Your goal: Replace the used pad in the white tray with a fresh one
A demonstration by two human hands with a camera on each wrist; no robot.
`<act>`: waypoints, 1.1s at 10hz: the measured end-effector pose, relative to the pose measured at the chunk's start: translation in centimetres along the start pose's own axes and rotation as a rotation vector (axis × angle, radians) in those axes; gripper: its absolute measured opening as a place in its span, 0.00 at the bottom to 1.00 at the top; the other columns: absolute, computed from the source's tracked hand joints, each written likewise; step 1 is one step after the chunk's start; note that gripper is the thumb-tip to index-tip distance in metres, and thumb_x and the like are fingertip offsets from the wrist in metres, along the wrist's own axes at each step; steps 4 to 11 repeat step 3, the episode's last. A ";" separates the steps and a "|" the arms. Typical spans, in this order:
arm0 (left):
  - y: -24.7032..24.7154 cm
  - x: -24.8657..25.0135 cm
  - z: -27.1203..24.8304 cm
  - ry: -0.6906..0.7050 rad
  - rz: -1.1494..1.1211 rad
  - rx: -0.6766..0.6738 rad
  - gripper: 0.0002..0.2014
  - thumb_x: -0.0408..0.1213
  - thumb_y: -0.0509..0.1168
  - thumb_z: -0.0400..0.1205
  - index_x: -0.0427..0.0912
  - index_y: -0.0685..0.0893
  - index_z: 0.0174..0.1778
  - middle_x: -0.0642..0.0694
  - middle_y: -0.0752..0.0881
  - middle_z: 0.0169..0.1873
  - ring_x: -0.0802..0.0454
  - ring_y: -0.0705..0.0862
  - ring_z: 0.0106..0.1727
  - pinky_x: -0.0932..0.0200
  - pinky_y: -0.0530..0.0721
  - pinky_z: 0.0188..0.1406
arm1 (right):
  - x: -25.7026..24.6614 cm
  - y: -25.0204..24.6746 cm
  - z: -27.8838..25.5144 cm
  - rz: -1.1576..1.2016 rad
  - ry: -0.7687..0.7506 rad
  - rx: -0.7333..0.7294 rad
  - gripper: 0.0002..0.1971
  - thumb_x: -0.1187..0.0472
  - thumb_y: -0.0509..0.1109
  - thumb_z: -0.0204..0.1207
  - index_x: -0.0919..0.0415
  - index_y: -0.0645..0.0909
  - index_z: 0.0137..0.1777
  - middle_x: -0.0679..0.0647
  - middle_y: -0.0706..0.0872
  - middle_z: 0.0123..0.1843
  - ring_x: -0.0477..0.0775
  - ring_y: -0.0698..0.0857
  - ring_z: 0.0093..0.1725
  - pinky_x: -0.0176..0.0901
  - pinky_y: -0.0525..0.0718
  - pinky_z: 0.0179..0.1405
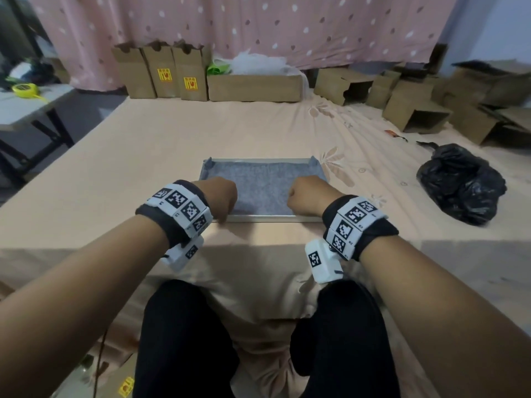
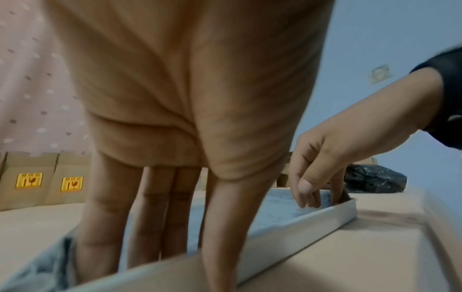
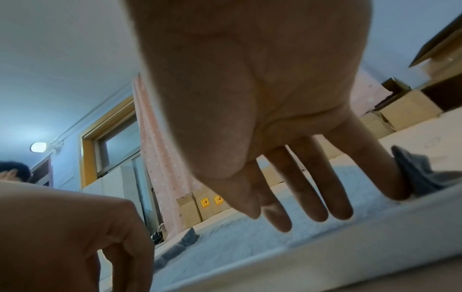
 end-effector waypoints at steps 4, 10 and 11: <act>0.6 -0.9 -1.1 0.094 -0.198 0.090 0.14 0.40 0.75 0.78 0.45 0.87 0.59 0.51 0.85 0.54 0.51 0.82 0.51 0.56 0.82 0.51 | -0.1 -0.2 -2.1 0.094 -0.060 0.155 0.11 0.65 0.63 0.74 0.65 0.78 0.30 0.60 0.85 0.33 0.61 0.86 0.37 0.49 0.84 0.34; 0.6 -0.9 -1.1 0.094 -0.198 0.090 0.14 0.40 0.75 0.78 0.45 0.87 0.59 0.51 0.85 0.54 0.51 0.82 0.51 0.56 0.82 0.51 | -0.1 -0.2 -2.1 0.094 -0.060 0.155 0.11 0.65 0.63 0.74 0.65 0.78 0.30 0.60 0.85 0.33 0.61 0.86 0.37 0.49 0.84 0.34; 0.6 -0.9 -1.1 0.094 -0.198 0.090 0.14 0.40 0.75 0.78 0.45 0.87 0.59 0.51 0.85 0.54 0.51 0.82 0.51 0.56 0.82 0.51 | -0.1 -0.2 -2.1 0.094 -0.060 0.155 0.11 0.65 0.63 0.74 0.65 0.78 0.30 0.60 0.85 0.33 0.61 0.86 0.37 0.49 0.84 0.34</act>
Point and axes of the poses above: each hand's wrist, its own z-axis towards the middle knuckle, its own y-axis out of the palm, x = y × z, the point moved 1 cm from there along z, towards the middle knuckle
